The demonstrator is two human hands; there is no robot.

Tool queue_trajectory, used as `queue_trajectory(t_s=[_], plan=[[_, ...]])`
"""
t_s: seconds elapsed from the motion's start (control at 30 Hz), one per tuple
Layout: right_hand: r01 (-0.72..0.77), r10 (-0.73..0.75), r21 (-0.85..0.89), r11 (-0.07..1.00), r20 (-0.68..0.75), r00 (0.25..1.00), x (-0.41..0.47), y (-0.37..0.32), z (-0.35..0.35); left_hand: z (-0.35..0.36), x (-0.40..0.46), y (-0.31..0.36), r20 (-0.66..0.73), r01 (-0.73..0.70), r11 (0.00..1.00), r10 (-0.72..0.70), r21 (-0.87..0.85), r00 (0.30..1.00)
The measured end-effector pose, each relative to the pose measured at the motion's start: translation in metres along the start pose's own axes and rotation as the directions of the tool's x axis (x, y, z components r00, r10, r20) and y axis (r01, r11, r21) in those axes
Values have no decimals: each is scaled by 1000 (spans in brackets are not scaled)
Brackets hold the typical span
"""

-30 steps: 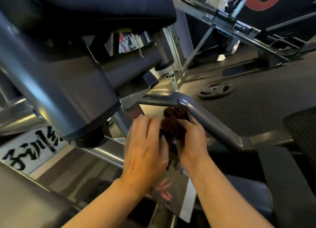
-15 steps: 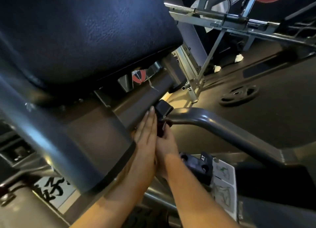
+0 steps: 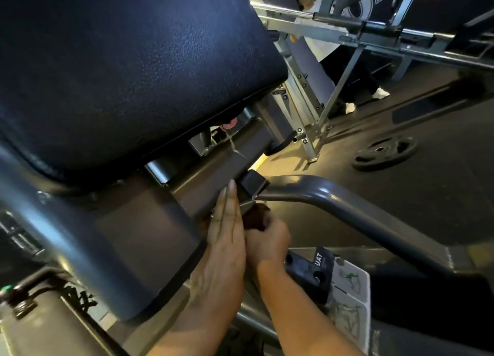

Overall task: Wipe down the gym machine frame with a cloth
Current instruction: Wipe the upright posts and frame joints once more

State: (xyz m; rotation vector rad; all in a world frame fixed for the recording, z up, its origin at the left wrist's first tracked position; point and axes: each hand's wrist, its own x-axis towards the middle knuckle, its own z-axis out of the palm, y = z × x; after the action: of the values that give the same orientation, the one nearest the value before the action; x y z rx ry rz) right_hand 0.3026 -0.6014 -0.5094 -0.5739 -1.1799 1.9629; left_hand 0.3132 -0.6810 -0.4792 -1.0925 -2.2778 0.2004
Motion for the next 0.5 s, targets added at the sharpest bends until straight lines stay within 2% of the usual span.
queue_trajectory(t_s=[0.03, 0.07, 0.1, 0.13, 0.17, 0.23, 0.27, 0.33, 0.4, 0.43, 0.5], plan=[[23, -3, 121, 992, -165, 986, -1, -4, -5, -11, -2, 6, 49, 55, 997, -53, -46, 997], [95, -28, 252, 963, -258, 966, -7, -14, -12, -16, -4, 12, -4, 55, 994, -56, -96, 998], [195, -102, 361, 912, -259, 960, -10, -27, -17, -25, -4, 20, -25, 46, 988, -50, -148, 998], [259, -204, 432, 864, -172, 964, -11, -42, -22, -27, -7, 22, -43, 72, 976, -83, -205, 996], [286, -314, 435, 854, -8, 949, -10, -55, -22, -30, -5, 25, -60, 115, 962, -134, -246, 989], [296, -395, 325, 898, 300, 868, -8, -75, -17, -31, -7, 29, -74, 202, 926, -237, -320, 969], [327, -389, 224, 918, 355, 850, -5, -79, -15, -31, -9, 32, -89, 189, 940, -222, -283, 971], [349, -357, 93, 933, 370, 858, 3, -82, -14, -42, -12, 33, -188, 71, 985, -101, -156, 977], [276, -294, 102, 956, 341, 893, 10, -79, -18, -66, -9, 25, -214, 7, 999, -15, -37, 977], [258, -282, 115, 959, 327, 902, 9, -77, -20, -84, -5, 24, -195, -12, 997, 27, 78, 980], [362, -388, 138, 922, 306, 869, -2, -76, -19, -113, 5, 20, -47, 1, 954, 14, 299, 999]])
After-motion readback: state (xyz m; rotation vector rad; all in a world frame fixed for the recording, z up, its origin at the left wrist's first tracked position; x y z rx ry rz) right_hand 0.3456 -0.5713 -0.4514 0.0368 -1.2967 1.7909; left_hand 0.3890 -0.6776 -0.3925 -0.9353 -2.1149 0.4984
